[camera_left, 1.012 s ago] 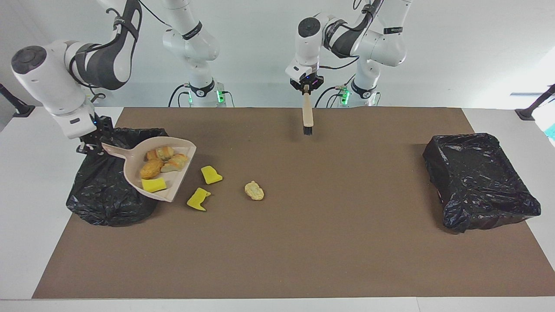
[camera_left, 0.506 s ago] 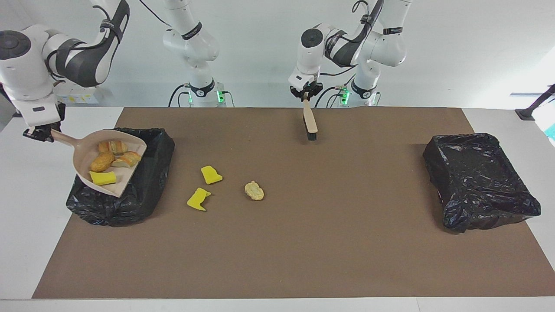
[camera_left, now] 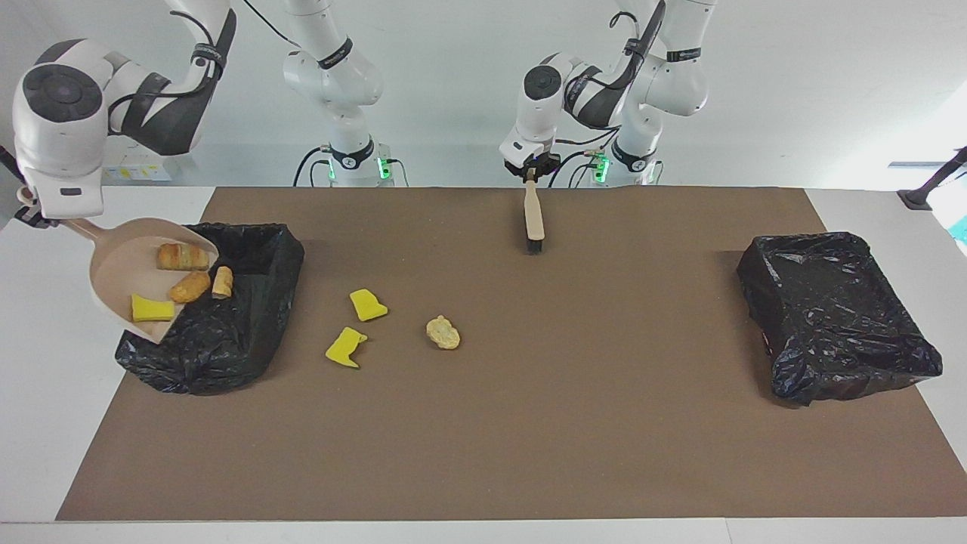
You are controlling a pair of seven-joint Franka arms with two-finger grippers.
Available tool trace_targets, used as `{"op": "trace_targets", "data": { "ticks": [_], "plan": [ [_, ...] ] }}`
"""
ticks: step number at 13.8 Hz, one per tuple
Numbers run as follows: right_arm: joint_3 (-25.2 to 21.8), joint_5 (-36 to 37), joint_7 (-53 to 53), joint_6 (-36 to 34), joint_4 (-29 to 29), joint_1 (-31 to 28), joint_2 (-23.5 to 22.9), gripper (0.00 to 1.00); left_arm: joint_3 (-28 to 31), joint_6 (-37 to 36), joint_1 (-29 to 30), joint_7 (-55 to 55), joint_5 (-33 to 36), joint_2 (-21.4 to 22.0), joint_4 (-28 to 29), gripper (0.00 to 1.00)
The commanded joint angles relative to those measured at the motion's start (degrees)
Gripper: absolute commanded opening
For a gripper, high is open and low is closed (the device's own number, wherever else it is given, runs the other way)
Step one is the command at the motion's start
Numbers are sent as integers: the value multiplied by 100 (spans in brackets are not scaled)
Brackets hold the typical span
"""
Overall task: Sweep and dump trash in bin
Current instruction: 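Tip the dustpan over the bin with the right gripper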
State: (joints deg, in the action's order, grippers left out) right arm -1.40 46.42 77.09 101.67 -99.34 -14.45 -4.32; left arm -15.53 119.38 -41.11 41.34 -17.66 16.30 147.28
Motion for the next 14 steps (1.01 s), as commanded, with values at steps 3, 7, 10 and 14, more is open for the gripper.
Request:
{"op": "trace_targets", "data": {
  "ticks": [3, 7, 10, 14],
  "plan": [
    [34, 964, -642, -217, -507, 530, 415, 0, 15, -72, 121, -161, -123, 5, 2, 0],
    [69, 1229, -598, -341, -481, 698, 695, 0, 24, -204, 200, -143, -123, -39, -60, 60],
    [87, 1230, -354, -315, -393, 689, 880, 0, 33, -283, 209, -135, -123, -127, -225, 100],
    [105, 1011, -176, -323, -349, 689, 969, 0, 85, -1440, 671, -143, -88, -145, -1278, 100]
  ]
}}
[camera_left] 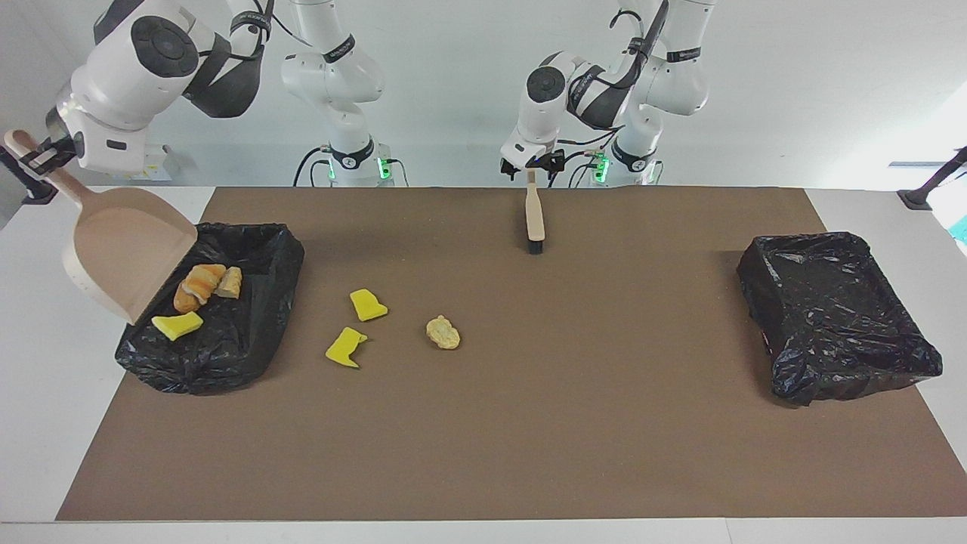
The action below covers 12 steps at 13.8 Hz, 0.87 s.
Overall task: Sweep and dump trash in bin
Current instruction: 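Tip the dustpan over the bin with the right gripper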
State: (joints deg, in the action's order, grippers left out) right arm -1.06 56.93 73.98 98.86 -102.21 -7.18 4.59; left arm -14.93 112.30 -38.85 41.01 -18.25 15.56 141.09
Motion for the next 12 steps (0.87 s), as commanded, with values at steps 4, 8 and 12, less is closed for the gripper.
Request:
{"op": "trace_targets", "data": {
  "ticks": [4, 8, 12],
  "plan": [
    [106, -1259, 99, -95, -62, -29, 112, 0, 17, -1930, 1704, -784, 172, -141, -1968, 100],
    [220, -2262, -287, -244, -71, -21, 121, 0, 34, -2316, 1873, -1235, 1129, -518, -3110, 100],
    [238, -3240, -1233, -332, -141, -12, 173, 0, 35, -2460, 2328, -1699, 1623, -1081, -4238, 100]
  ]
}}
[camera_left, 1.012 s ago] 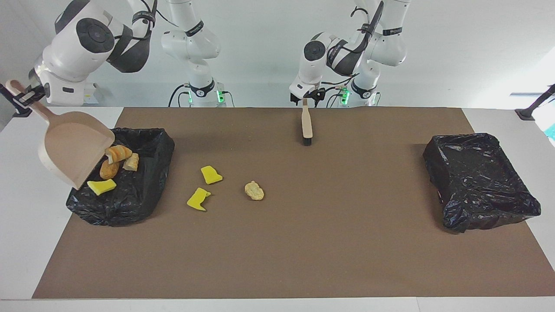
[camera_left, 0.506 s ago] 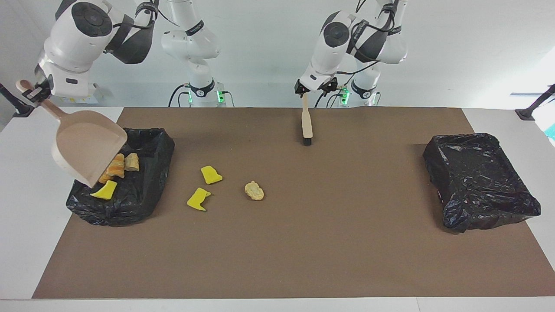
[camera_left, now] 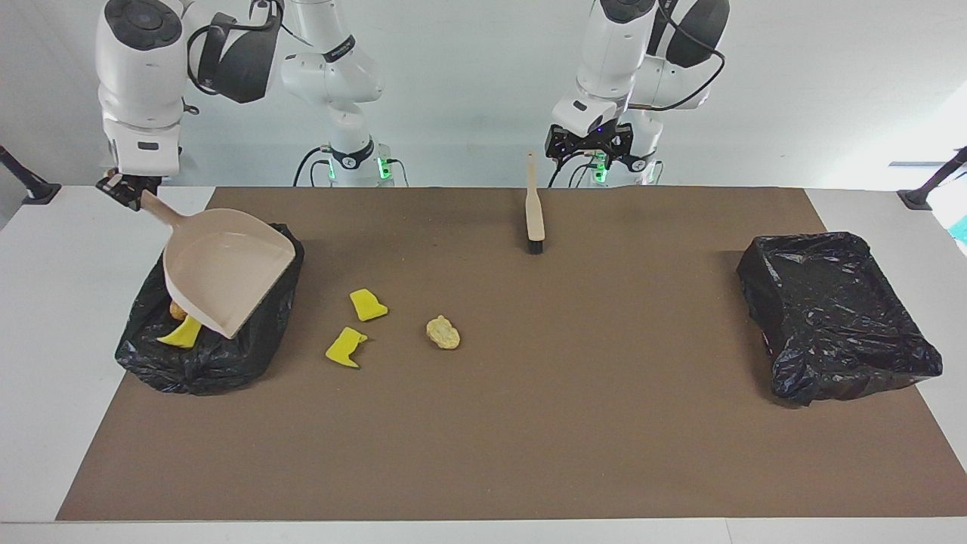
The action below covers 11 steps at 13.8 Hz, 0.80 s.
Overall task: Sweep and dump trash in bin
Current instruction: 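Tip the dustpan over the bin with the right gripper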
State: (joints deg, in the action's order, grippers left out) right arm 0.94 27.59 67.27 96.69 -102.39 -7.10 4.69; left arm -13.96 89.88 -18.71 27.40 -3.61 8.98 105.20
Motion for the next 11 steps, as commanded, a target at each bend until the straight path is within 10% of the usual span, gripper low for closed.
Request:
{"op": "trace_targets", "data": {
  "ticks": [1, 11],
  "plan": [
    [107, -463, -992, -159, -149, -19, 190, 0, -63, -173, 463, -541, 168, -441, -702, 100],
    [855, -2633, -6433, -328, -97, 946, -258, 0, 147, 249, 764, -902, 159, -414, -746, 100]
  ]
}}
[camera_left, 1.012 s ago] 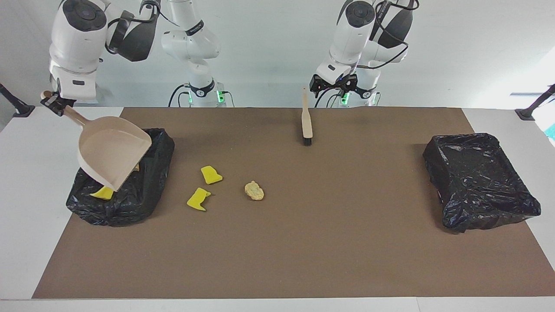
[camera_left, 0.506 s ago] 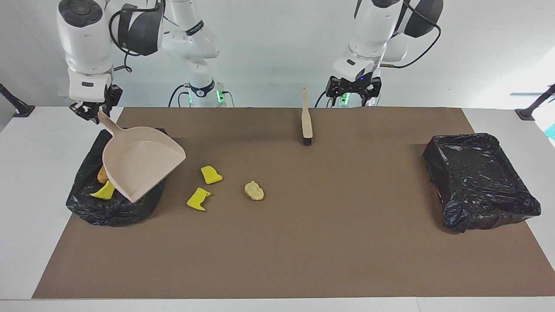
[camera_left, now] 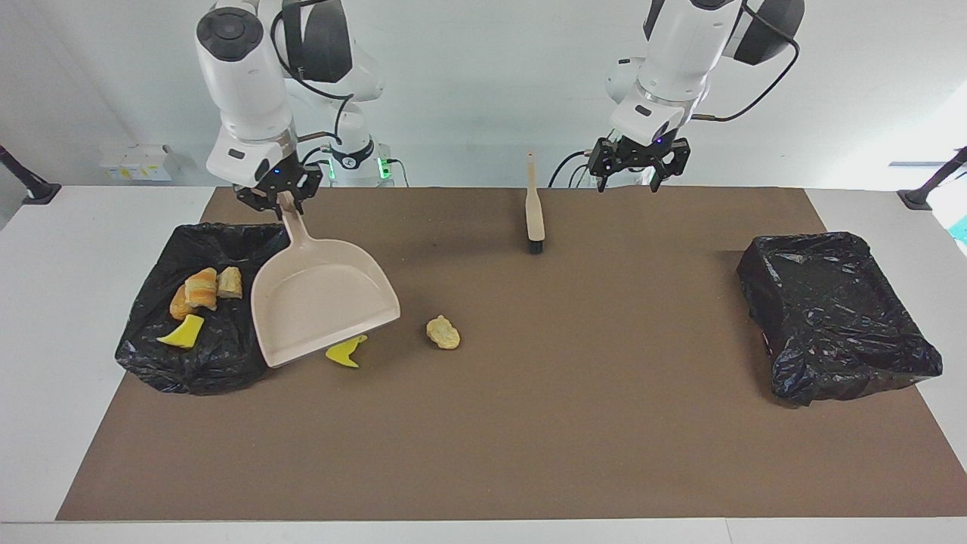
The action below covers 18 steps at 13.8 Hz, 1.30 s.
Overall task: Sweep and dump trash in bin
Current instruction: 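Tip the dustpan over the bin with the right gripper, then return the dustpan to the table center with the right gripper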
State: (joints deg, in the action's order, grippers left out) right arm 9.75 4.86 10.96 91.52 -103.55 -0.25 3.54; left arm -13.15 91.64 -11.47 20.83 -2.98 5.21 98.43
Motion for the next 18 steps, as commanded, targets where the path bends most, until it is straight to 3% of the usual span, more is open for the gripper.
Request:
{"op": "trace_targets", "data": {
  "ticks": [1, 5, 8, 16, 18],
  "plan": [
    [-26, -537, -1154, 329, 28, 384, -247, 0, 145, 64, 57, -507, 96, -38, -61, 100],
    [-17, -1066, -2472, 875, 203, 1165, -897, 0, 785, 73, 40, -1255, 96, -38, -35, 100],
    [-17, -1214, -3887, 1051, 817, 1659, -1555, 0, 1130, 82, 5, -1844, 104, -38, -17, 100],
    [-69, -1163, -5340, 1886, 2539, 2959, -3568, 0, 1376, 134, 312, -1907, 104, 32, -52, 100],
    [-43, -1163, -5438, 2097, 2682, 3049, -3816, 0, 1376, 187, 478, -1907, 104, 6, -52, 100]
  ]
}}
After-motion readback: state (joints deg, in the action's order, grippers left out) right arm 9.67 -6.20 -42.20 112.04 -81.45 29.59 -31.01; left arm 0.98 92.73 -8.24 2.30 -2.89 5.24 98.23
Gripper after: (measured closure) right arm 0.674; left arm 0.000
